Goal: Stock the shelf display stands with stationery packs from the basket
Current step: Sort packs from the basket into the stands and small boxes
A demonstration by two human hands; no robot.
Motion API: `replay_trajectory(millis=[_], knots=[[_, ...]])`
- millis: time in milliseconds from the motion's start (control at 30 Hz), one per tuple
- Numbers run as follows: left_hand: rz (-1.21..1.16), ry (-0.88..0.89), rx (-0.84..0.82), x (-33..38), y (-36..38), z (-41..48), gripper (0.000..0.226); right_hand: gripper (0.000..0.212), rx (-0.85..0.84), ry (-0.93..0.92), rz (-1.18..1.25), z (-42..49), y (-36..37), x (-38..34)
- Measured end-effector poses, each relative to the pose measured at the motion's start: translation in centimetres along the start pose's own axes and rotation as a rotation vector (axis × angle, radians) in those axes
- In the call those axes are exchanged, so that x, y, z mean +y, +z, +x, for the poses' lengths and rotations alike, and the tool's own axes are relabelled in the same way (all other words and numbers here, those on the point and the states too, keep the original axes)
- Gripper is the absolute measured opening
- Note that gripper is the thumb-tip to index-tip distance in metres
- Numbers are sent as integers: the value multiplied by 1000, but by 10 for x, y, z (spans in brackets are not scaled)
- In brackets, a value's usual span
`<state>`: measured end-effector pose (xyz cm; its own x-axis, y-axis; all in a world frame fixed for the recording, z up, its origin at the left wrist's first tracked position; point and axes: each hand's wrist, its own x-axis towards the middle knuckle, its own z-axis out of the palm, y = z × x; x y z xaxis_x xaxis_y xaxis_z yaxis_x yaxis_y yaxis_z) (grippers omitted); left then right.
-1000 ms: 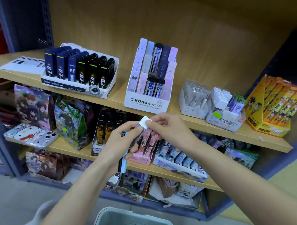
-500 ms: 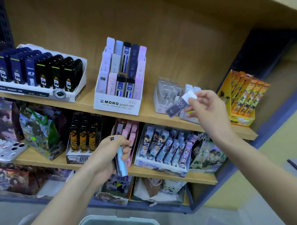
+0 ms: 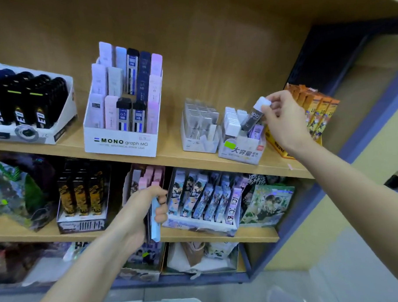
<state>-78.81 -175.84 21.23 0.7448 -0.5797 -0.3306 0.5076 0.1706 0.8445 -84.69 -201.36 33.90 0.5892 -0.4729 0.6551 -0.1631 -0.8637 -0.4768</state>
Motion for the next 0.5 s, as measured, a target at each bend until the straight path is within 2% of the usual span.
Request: replay_trajectory(millis=[233,500], knots=[[-120,-38,15,-11,3,7,14,15,-235,-72,-334,18,20,11],[-196,-28,-54,-15,1,10,19,21,-118,-115,-456,16,26,10]])
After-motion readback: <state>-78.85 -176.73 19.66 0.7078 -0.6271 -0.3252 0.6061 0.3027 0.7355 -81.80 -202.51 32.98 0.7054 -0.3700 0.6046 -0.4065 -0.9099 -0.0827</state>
